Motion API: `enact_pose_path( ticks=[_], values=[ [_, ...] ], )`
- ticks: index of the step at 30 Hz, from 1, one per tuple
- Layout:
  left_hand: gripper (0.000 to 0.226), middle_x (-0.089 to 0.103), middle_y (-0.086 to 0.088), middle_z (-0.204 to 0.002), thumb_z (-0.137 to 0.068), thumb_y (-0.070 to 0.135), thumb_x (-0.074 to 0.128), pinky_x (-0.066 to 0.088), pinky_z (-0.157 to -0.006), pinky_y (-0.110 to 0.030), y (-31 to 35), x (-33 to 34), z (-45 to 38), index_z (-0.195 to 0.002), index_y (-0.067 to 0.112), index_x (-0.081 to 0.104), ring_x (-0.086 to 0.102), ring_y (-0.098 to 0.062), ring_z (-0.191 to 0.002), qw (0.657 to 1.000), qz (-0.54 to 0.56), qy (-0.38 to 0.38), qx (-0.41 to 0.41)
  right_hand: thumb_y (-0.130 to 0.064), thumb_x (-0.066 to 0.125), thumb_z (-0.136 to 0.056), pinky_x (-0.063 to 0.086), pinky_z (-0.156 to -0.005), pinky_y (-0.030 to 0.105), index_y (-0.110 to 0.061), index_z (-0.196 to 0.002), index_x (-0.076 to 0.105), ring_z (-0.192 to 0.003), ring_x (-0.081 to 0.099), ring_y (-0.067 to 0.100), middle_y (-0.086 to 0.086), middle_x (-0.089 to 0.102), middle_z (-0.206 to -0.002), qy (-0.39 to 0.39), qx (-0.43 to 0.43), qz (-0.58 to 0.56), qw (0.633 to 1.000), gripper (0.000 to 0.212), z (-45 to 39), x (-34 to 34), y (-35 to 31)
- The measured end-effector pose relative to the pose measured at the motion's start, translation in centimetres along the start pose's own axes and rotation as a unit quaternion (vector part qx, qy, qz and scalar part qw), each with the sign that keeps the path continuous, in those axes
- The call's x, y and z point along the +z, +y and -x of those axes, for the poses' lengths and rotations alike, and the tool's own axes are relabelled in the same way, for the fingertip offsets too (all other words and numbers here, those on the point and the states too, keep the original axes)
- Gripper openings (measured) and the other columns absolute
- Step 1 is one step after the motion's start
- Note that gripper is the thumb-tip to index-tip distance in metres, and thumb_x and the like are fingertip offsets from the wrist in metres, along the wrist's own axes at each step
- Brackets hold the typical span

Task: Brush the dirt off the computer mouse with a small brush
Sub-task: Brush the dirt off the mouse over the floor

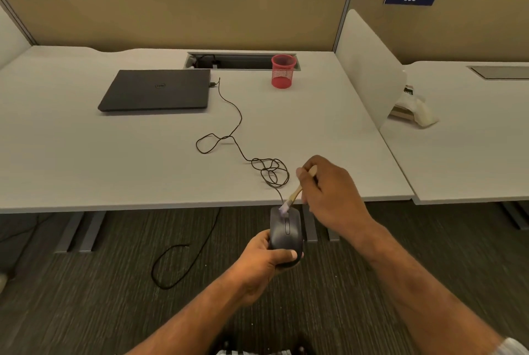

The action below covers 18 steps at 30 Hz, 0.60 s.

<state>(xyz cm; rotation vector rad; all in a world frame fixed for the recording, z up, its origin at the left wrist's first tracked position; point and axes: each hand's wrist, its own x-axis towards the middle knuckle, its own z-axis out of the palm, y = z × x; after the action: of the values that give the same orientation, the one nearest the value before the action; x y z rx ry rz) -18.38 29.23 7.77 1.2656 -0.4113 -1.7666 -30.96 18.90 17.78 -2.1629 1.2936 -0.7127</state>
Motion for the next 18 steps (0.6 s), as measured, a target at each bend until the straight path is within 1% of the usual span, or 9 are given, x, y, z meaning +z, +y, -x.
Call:
enact_pose_path(
  ticks=[2, 3, 5, 6, 9, 11, 13, 15, 18],
  values=[
    [0.054, 0.066, -0.018, -0.132, -0.086, -0.012, 0.068, 0.059, -0.098, -0.04, -0.1, 0.0, -0.1, -0.135, 0.007, 0.053, 0.072, -0.031, -0.114, 1.0, 0.005, 0.003, 0.002, -0.033, 0.048, -0.101, 0.049, -0.052, 0.027, -0.024, -0.09, 0.054, -0.057, 0.06, 0.009, -0.007, 0.06, -0.062, 0.022, -0.003, 0.014, 1.0, 0.015, -0.2, -0.5, 0.1],
    [0.054, 0.066, -0.018, -0.132, -0.086, -0.012, 0.068, 0.06, -0.098, -0.04, -0.1, 0.1, -0.1, -0.134, 0.007, 0.053, 0.072, -0.031, -0.114, 1.0, 0.003, 0.004, 0.004, -0.033, 0.048, -0.101, 0.044, -0.05, 0.024, -0.023, -0.09, 0.054, -0.056, 0.058, 0.007, -0.009, 0.058, -0.062, 0.026, -0.005, 0.026, 0.999, 0.015, -0.2, -0.6, 0.1],
    [0.053, 0.067, -0.019, -0.132, -0.086, -0.012, 0.069, 0.059, -0.1, -0.042, -0.2, 0.2, -0.2, -0.133, 0.006, 0.053, 0.072, -0.032, -0.115, 1.0, -0.004, 0.004, 0.006, -0.033, 0.047, -0.101, 0.034, -0.05, 0.018, -0.022, -0.093, 0.054, -0.056, 0.052, 0.003, -0.013, 0.052, -0.063, 0.008, -0.006, 0.058, 0.998, 0.015, 0.1, -0.1, 0.0],
    [0.053, 0.067, -0.019, -0.131, -0.086, -0.012, 0.069, 0.058, -0.102, -0.043, -0.3, 0.2, -0.3, -0.133, 0.005, 0.053, 0.072, -0.033, -0.115, 1.0, -0.008, 0.004, 0.007, -0.034, 0.046, -0.101, 0.032, -0.051, 0.017, -0.021, -0.096, 0.054, -0.058, 0.052, 0.002, -0.014, 0.051, -0.066, -0.008, -0.007, 0.071, 0.997, 0.016, 0.3, 0.3, -0.2],
    [0.052, 0.067, -0.019, -0.13, -0.085, -0.01, 0.07, 0.057, -0.104, -0.045, -0.6, 0.3, -0.3, -0.131, 0.006, 0.054, 0.072, -0.033, -0.114, 1.0, -0.02, 0.004, 0.004, -0.034, 0.045, -0.102, 0.034, -0.053, 0.015, -0.022, -0.102, 0.053, -0.063, 0.057, 0.002, -0.012, 0.057, -0.071, -0.047, -0.012, 0.068, 0.996, 0.015, 1.0, 1.7, -0.9],
    [0.052, 0.068, -0.018, -0.13, -0.084, -0.01, 0.07, 0.057, -0.103, -0.044, -0.8, 0.2, -0.3, -0.131, 0.007, 0.055, 0.072, -0.032, -0.114, 1.0, -0.02, 0.002, 0.003, -0.033, 0.045, -0.102, 0.034, -0.054, 0.013, -0.024, -0.099, 0.052, -0.063, 0.057, 0.002, -0.013, 0.057, -0.07, -0.045, -0.005, 0.039, 0.998, 0.012, 1.1, 1.9, -1.2],
    [0.053, 0.068, -0.018, -0.13, -0.084, -0.01, 0.07, 0.057, -0.104, -0.044, -0.8, 0.1, -0.4, -0.133, 0.006, 0.055, 0.072, -0.031, -0.114, 1.0, -0.016, 0.002, 0.003, -0.033, 0.046, -0.101, 0.035, -0.054, 0.013, -0.024, -0.096, 0.053, -0.062, 0.056, 0.002, -0.013, 0.055, -0.068, -0.028, 0.004, 0.015, 0.999, 0.013, 0.9, 1.4, -1.2],
    [0.054, 0.068, -0.018, -0.131, -0.084, -0.011, 0.07, 0.058, -0.102, -0.043, -0.8, -0.1, -0.5, -0.134, 0.006, 0.055, 0.073, -0.031, -0.114, 1.0, -0.009, 0.005, 0.005, -0.033, 0.048, -0.101, 0.04, -0.053, 0.019, -0.021, -0.093, 0.055, -0.059, 0.057, 0.005, -0.01, 0.055, -0.063, -0.004, 0.005, 0.014, 1.0, 0.016, 0.8, 0.5, -1.0],
    [0.056, 0.068, -0.018, -0.132, -0.084, -0.011, 0.071, 0.059, -0.1, -0.041, -0.8, -0.3, -0.6, -0.135, 0.007, 0.055, 0.072, -0.032, -0.116, 1.0, -0.002, 0.011, 0.008, -0.032, 0.049, -0.1, 0.047, -0.053, 0.029, -0.02, -0.089, 0.056, -0.057, 0.058, 0.01, -0.009, 0.054, -0.06, 0.024, 0.006, 0.046, 0.999, 0.017, 0.8, -0.8, -0.4]
  ],
)
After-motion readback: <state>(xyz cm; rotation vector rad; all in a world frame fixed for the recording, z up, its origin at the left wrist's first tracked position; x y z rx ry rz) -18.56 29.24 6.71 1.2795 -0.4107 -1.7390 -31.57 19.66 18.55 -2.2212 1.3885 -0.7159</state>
